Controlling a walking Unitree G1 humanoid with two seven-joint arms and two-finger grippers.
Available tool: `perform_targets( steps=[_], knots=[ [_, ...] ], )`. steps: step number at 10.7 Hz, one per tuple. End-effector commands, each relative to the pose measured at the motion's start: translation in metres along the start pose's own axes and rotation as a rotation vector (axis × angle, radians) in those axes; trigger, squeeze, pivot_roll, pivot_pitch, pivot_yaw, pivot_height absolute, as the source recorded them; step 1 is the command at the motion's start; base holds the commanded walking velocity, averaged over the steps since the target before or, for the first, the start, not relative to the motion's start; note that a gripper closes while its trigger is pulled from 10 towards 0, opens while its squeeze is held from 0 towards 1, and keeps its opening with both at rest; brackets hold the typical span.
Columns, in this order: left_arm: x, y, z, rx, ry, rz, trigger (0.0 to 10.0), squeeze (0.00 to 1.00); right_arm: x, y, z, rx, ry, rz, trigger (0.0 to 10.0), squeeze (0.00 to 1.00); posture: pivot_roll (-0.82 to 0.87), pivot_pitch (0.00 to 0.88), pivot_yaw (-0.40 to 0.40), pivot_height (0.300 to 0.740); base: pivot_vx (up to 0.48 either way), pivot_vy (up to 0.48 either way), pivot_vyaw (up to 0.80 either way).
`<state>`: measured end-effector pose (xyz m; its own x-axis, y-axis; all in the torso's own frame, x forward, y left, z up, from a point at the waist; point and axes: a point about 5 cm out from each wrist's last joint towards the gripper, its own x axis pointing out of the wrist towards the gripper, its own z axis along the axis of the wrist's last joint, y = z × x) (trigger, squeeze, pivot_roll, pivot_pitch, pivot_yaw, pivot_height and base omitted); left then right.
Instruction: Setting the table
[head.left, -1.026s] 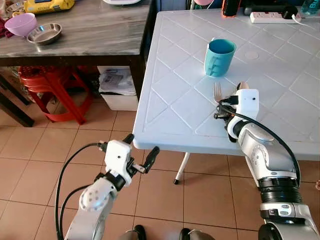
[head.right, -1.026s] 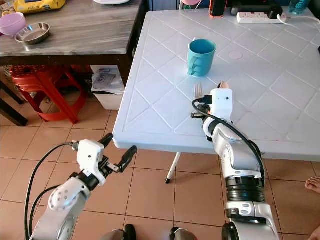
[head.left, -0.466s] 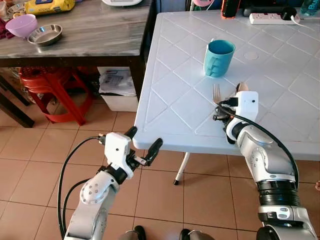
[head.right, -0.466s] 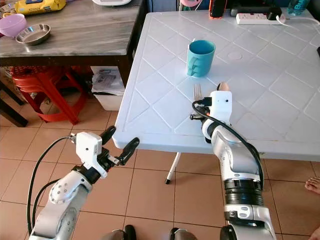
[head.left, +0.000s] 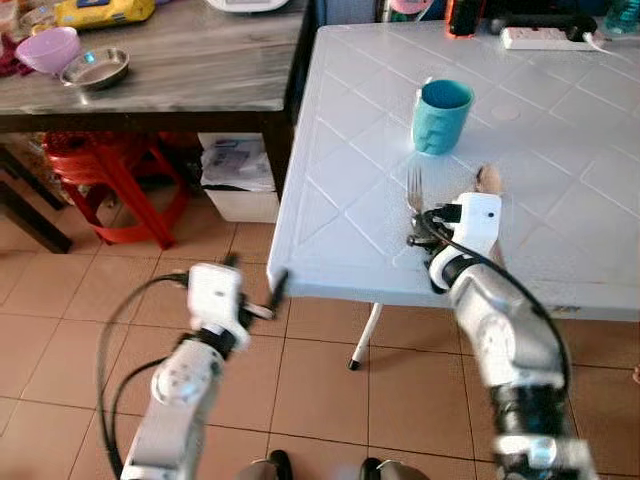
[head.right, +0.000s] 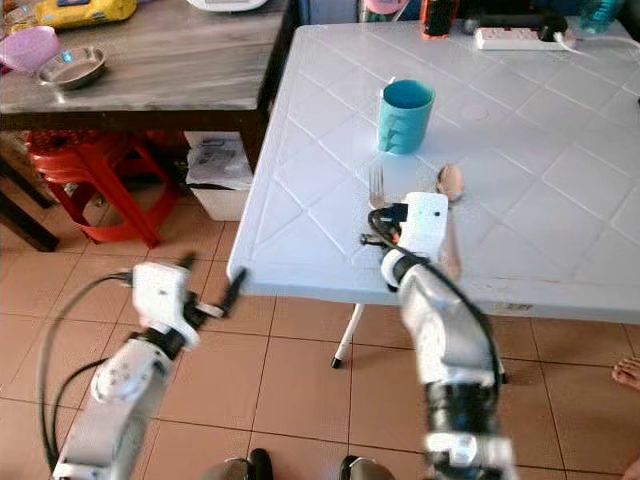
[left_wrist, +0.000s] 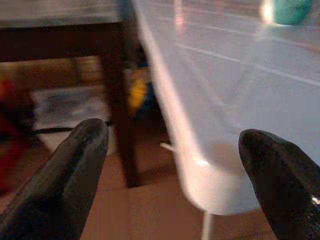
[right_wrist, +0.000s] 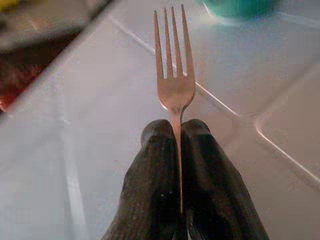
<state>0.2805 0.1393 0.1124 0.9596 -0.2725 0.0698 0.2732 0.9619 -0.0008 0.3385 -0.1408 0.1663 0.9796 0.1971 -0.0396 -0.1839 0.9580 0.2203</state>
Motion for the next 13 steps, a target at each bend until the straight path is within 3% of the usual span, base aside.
perform_targets(
  steps=[1, 2, 4, 8, 10, 13],
  knots=[
    [-0.001, 0.006, -0.001, 0.021, 0.003, 0.037, 10.0, 0.0, -0.003, 0.006, 0.008, 0.016, -0.057, 0.017, 10.0, 0.0, -0.04, 0.173, 0.076, 0.74, 0.0, 0.0, 0.0],
    [0.001, 0.01, -0.001, 0.033, -0.002, 0.085, 10.0, 0.0, -0.012, 0.01, 0.012, 0.033, -0.139, -0.013, 10.0, 0.0, -0.04, 0.17, 0.075, 0.74, 0.0, 0.0, 0.0],
    [0.003, 0.007, 0.0, 0.03, -0.024, 0.085, 10.0, 0.0, -0.021, 0.006, 0.007, 0.026, -0.161, -0.08, 10.0, 0.0, -0.05, 0.16, 0.075, 0.74, 0.0, 0.0, 0.0],
    [0.009, 0.003, 0.001, 0.031, -0.036, 0.066, 10.0, 0.0, -0.022, -0.005, 0.008, 0.022, -0.163, -0.128, 10.0, 0.0, -0.06, 0.15, 0.082, 0.74, 0.0, 0.208, 0.0],
    [0.009, 0.003, 0.0, 0.034, -0.037, 0.065, 10.0, 0.0, -0.021, -0.003, 0.007, 0.027, -0.163, -0.125, 10.0, 0.0, -0.05, 0.151, 0.077, 0.74, 0.0, 0.319, -0.53],
    [0.007, 0.001, -0.004, 0.025, -0.031, 0.062, 10.0, 0.0, -0.021, 0.001, 0.005, 0.032, -0.158, -0.107, 10.0, 0.0, -0.05, 0.15, 0.068, 0.74, 0.0, 0.39, 0.0]
  ],
)
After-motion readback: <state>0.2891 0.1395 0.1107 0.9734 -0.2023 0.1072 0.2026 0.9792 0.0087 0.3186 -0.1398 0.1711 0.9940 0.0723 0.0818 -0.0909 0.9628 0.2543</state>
